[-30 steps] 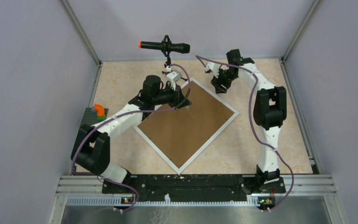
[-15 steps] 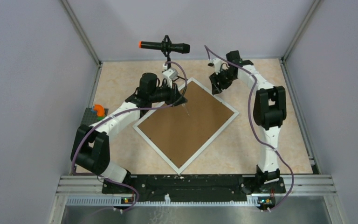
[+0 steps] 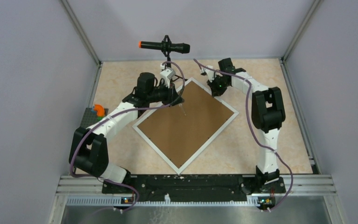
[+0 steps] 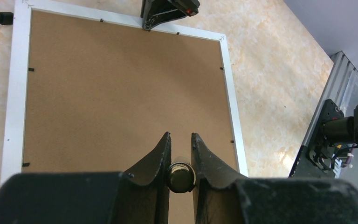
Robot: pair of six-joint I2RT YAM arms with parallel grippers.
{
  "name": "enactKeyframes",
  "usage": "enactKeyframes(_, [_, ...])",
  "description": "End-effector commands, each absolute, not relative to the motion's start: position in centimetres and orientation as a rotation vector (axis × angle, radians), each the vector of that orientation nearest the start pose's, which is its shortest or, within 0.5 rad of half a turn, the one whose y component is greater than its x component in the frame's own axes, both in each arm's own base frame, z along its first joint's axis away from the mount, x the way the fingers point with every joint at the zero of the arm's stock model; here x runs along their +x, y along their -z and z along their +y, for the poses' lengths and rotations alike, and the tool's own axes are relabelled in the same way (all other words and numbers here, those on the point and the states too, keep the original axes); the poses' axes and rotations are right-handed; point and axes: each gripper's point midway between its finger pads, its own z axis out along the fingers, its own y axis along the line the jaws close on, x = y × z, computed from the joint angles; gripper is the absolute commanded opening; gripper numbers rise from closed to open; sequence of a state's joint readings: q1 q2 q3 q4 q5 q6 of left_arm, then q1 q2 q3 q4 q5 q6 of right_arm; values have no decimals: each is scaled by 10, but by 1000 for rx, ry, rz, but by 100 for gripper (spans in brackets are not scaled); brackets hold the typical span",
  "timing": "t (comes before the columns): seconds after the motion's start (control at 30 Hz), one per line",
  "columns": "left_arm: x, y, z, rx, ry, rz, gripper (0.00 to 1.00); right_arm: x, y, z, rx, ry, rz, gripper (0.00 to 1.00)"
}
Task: Take the photo out of the frame
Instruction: Adjust the photo frame at the center of the board.
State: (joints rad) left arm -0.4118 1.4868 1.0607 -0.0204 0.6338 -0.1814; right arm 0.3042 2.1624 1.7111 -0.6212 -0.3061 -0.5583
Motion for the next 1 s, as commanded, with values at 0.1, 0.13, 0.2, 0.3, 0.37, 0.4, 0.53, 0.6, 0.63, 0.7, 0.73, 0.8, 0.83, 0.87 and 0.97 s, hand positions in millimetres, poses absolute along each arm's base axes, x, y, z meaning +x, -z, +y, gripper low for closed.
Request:
enactKeyframes(0.1, [340, -232, -254, 632, 937, 1917, 0, 399, 5, 121, -1705, -300, 2357, 0])
enactKeyframes(0.13, [340, -232, -252, 628, 930, 1922, 0, 401, 8, 117, -1735, -303, 2349, 0])
enactKeyframes(0.2, [340, -231, -248, 625, 916, 1930, 0, 414, 11, 116, -1786, -288, 2306, 0])
enactKeyframes(0.3, [340, -230, -242, 615, 899, 1941, 0, 430, 11, 133, -1833, -364, 2240, 0])
enactKeyframes(0.37, [343, -230, -239, 605, 889, 1943, 0, 444, 10, 148, -1804, -366, 2260, 3])
enactKeyframes(0.4, [345, -231, -237, 604, 883, 1941, 0, 453, 2, 158, -1762, -385, 2268, 11])
enactKeyframes(0.53, [349, -239, -234, 604, 866, 1921, 0, 457, -24, 166, -1518, -483, 2376, 35])
enactKeyframes(0.6, [350, -239, -233, 600, 868, 1919, 0, 465, -37, 163, -1373, -465, 2411, 41])
enactKeyframes(0.63, [350, -238, -233, 597, 874, 1923, 0, 469, -41, 160, -1293, -448, 2430, 44])
enactKeyframes(0.7, [350, -237, -234, 590, 882, 1922, 0, 476, -42, 159, -1186, -424, 2452, 46])
enactKeyframes(0.73, [351, -237, -233, 588, 884, 1920, 0, 478, -40, 159, -1146, -417, 2458, 46])
enactKeyframes(0.8, [354, -238, -233, 582, 884, 1919, 0, 477, -30, 165, -1102, -434, 2479, 47])
enactKeyframes(0.83, [355, -238, -232, 579, 883, 1920, 0, 474, -23, 169, -1105, -438, 2491, 47])
enactKeyframes(0.87, [357, -238, -230, 575, 880, 1922, 0, 471, -15, 171, -1118, -438, 2505, 46])
enactKeyframes(0.97, [362, -238, -222, 559, 870, 1929, 0, 453, 6, 177, -1203, -423, 2540, 41])
